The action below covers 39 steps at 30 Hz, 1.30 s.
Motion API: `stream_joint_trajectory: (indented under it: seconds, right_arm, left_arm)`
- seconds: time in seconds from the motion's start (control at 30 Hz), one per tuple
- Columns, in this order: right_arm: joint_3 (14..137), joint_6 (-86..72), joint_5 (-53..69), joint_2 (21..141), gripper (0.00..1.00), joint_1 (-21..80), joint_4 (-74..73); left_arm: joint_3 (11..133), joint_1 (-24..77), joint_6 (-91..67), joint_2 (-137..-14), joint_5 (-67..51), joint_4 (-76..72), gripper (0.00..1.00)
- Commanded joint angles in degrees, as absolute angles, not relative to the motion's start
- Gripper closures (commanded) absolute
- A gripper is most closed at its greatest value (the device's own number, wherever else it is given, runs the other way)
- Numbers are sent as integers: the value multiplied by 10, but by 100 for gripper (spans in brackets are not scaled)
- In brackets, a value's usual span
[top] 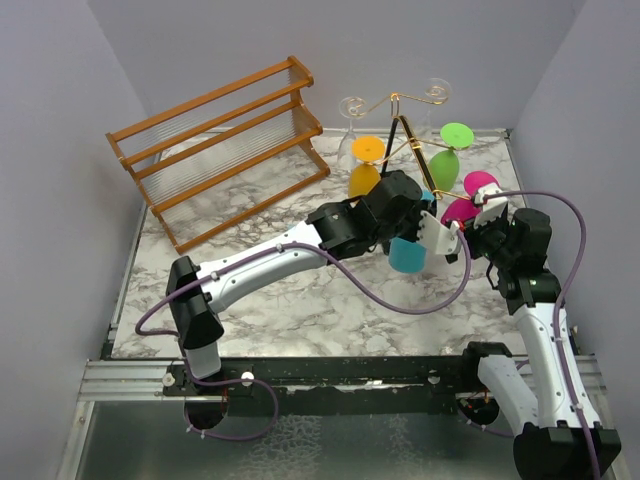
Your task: Place the wine glass upside down on the wine glass rack
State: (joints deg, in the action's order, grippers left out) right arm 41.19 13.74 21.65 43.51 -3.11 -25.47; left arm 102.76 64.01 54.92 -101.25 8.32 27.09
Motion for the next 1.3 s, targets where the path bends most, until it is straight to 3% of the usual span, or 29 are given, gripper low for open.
stream_joint_trajectory:
  seconds: [0.0,0.8,1.27]
  right_arm:
    - [430,136,209,432,5,-34,-238]
    - [425,149,226,437,5,-34,-240]
    - [423,153,228,438,5,-34,-241]
  left_arm:
    - [1028,650,546,-975,51,288,100]
    - [958,653,571,-880,37,320,100]
    - [930,651,585,-878,96,297,100]
